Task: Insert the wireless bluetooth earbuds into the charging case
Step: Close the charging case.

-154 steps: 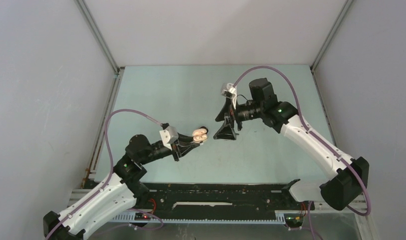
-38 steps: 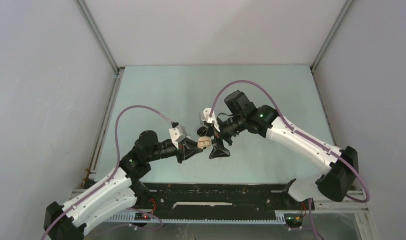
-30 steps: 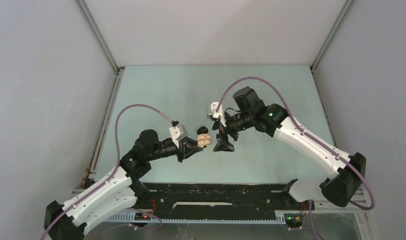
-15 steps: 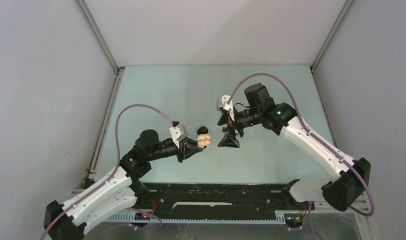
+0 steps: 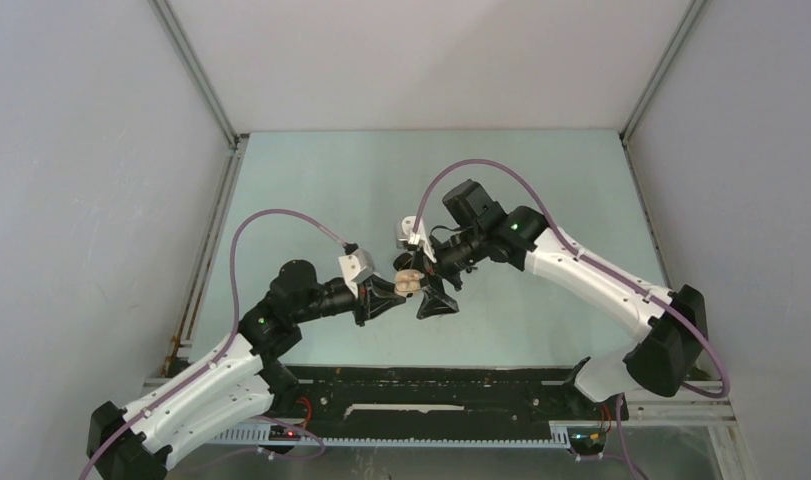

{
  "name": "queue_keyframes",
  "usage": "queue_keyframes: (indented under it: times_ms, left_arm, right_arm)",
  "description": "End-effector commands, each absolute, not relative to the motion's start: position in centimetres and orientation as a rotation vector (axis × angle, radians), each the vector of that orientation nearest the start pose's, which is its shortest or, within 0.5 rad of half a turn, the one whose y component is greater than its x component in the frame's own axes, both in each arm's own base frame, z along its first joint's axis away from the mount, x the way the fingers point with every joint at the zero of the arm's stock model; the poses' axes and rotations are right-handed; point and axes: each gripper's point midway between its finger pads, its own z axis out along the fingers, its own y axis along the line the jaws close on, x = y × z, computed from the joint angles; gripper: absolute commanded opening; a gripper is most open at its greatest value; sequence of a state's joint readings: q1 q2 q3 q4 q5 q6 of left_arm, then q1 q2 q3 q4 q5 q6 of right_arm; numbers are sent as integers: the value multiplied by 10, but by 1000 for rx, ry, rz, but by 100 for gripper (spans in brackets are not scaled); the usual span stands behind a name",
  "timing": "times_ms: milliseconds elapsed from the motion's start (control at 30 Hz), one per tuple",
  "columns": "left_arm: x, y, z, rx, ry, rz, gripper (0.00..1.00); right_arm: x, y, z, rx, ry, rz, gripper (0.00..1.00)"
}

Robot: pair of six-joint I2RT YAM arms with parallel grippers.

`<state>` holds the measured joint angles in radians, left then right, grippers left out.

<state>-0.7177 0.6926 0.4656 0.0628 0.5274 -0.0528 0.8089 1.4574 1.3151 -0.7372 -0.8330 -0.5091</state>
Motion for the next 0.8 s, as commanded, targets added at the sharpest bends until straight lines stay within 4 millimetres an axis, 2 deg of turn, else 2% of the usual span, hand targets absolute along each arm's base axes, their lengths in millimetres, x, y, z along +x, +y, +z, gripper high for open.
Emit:
queue_keyframes:
  times_ms: [0, 200, 367, 467, 567, 667, 767]
  left_arm:
    - [160, -256, 228, 938, 1504, -994, 2]
    - [163, -256, 225, 933, 1528, -988, 1]
    - [164, -255, 224, 929, 1533, -979, 1]
    - [165, -256, 223, 925, 1542, -978, 1]
    - [171, -258, 226, 887, 1556, -982, 1]
    - [180, -267, 241, 774, 1593, -1037, 1]
    - [191, -284, 257, 660, 1638, -1086, 2]
  right_arm:
    - [151, 331, 243, -1747, 1536, 1113, 98]
    - [153, 318, 248, -1737, 1532, 1018, 98]
    - [175, 298, 249, -1669, 1558, 850, 98]
    - [195, 279, 257, -1541, 1602, 861, 99]
    - [225, 259, 258, -1346, 1682, 893, 99]
    - [253, 236, 247, -1133, 1796, 967, 98]
    - [263, 217, 235, -1031, 1838, 999, 97]
